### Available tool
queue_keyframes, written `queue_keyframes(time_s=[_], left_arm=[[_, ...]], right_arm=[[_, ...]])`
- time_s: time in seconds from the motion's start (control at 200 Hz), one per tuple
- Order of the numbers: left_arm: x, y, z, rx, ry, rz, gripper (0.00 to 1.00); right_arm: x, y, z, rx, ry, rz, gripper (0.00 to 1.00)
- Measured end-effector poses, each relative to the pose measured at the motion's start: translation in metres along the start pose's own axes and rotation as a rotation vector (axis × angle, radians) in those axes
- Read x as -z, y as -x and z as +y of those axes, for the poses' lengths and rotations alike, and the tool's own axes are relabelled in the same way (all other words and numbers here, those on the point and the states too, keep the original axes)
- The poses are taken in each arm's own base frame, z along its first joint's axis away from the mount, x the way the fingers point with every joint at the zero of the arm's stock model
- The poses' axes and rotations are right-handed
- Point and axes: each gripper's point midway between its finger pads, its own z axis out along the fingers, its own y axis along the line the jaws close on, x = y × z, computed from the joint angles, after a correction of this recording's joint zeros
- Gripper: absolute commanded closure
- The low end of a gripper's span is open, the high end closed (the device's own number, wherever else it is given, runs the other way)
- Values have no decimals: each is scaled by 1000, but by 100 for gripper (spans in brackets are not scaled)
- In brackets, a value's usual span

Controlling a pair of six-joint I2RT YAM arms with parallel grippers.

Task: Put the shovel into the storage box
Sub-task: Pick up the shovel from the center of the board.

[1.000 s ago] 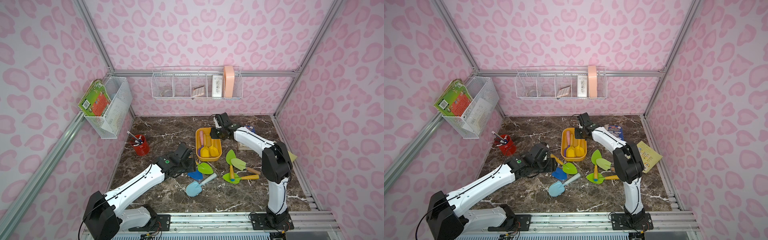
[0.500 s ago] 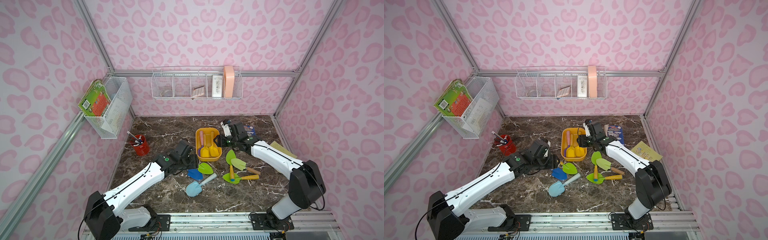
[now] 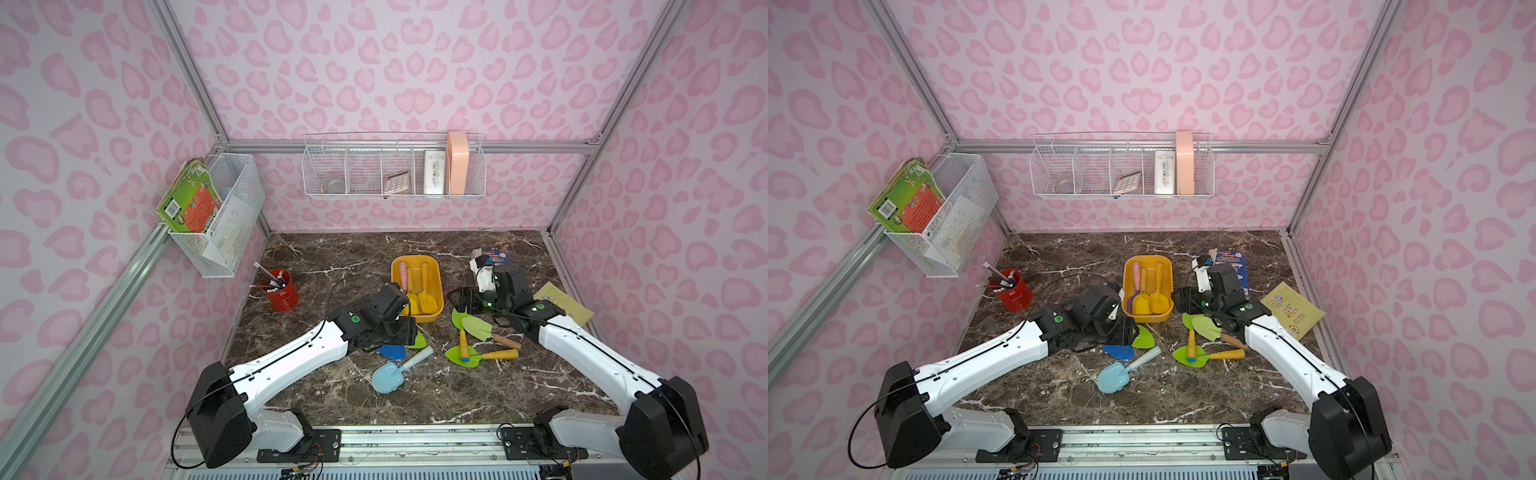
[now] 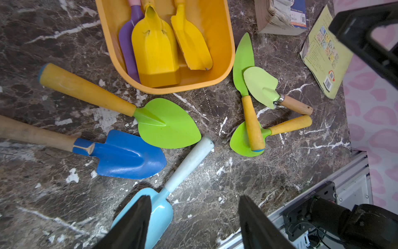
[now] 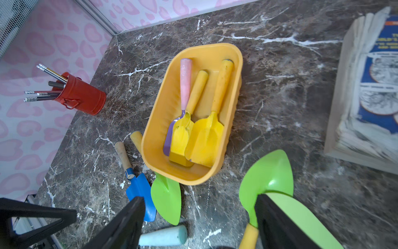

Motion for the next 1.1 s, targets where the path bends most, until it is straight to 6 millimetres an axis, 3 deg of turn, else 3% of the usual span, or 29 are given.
queue_keyframes(time_s=[0.165,0.611,0.896,1.101], left_arm=[[-13,-9,-2,-41,2,44,32],[-65,-47,17,-191,70,253,38],[-85,-64,28,-220,96,333,47],[-93,-76,32,-249,111,371,48]], right_arm=[[19,-21,-11,-15,6,-17,19],[55,-54,-3,29,78,-56,20],[51,-64,-8,10,69,-28,21],[49,-64,-9,9,63,-25,22]])
